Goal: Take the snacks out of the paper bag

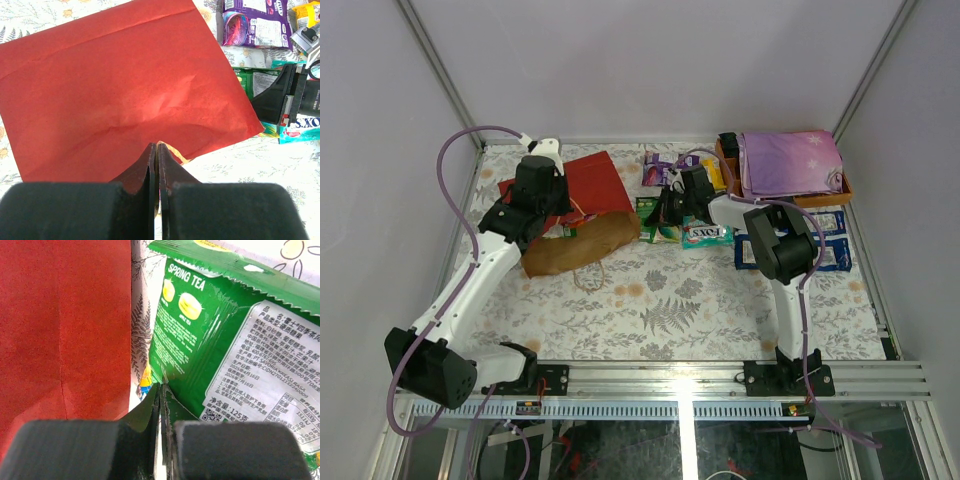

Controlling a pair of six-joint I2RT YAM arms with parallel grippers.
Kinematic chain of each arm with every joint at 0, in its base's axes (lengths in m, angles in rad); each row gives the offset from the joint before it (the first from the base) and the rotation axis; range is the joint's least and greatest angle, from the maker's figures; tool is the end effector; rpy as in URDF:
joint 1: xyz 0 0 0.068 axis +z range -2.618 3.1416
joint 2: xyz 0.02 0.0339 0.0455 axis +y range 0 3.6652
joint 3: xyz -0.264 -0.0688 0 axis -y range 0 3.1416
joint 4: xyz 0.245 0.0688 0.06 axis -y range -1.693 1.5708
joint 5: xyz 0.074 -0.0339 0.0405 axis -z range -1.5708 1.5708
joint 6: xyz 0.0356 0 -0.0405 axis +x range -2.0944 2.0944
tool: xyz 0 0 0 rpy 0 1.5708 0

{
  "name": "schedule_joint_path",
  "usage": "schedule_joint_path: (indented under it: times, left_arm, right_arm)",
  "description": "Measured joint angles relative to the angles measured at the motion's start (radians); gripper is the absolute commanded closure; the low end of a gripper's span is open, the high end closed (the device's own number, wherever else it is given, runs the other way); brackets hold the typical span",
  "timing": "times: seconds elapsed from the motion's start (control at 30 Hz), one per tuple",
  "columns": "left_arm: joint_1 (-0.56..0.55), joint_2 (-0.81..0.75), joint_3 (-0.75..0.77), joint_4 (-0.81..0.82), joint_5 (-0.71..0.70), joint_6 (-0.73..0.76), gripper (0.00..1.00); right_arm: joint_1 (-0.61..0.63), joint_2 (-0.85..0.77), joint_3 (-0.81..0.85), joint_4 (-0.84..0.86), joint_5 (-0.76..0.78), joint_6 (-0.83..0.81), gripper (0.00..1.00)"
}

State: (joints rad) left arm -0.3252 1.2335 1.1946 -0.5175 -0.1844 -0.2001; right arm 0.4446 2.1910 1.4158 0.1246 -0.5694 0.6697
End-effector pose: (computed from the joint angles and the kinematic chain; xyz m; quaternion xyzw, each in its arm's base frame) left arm 0.2601 -0.0808 0.3555 0.0098 0.8715 -0.0479 0.4880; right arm 0.4189 0.2208 0.1367 -0.0273 0.8685 0.4389 0.2286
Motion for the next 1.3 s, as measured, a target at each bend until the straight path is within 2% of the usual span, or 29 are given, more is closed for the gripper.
schedule_joint_path:
  times: [0.33,0.67,0.9,1.17,1.3]
  left_arm:
    - [0.001,0.0,0.0,0.0,0.002,0.0,1.0]
    - [0.001,0.0,0.0,0.0,0.001,0.0,1.0]
    - [0.003,0.0,0.0,0.0,0.001,0.0,1.0]
    - [0.006,0.002,0.0,-0.001,0.001,0.0,1.0]
    - [0.006,0.002,0.0,-0.002,0.002,0.0,1.0]
  right_arm:
    - [0.0,-0.018,0.015,-0.023,0.004,-0.015,1.0]
    - [-0.014,-0.021,-0.055,0.241,-0.113,0.122,1.0]
    - [-0.024,0.056,-0.112,0.301,-0.154,0.195,1.0]
    - [-0.028,-0.01,-0.11,0.296,-0.154,0.203,1.0]
    - [-0.029,-0.077,-0.11,0.352,-0.158,0.23,1.0]
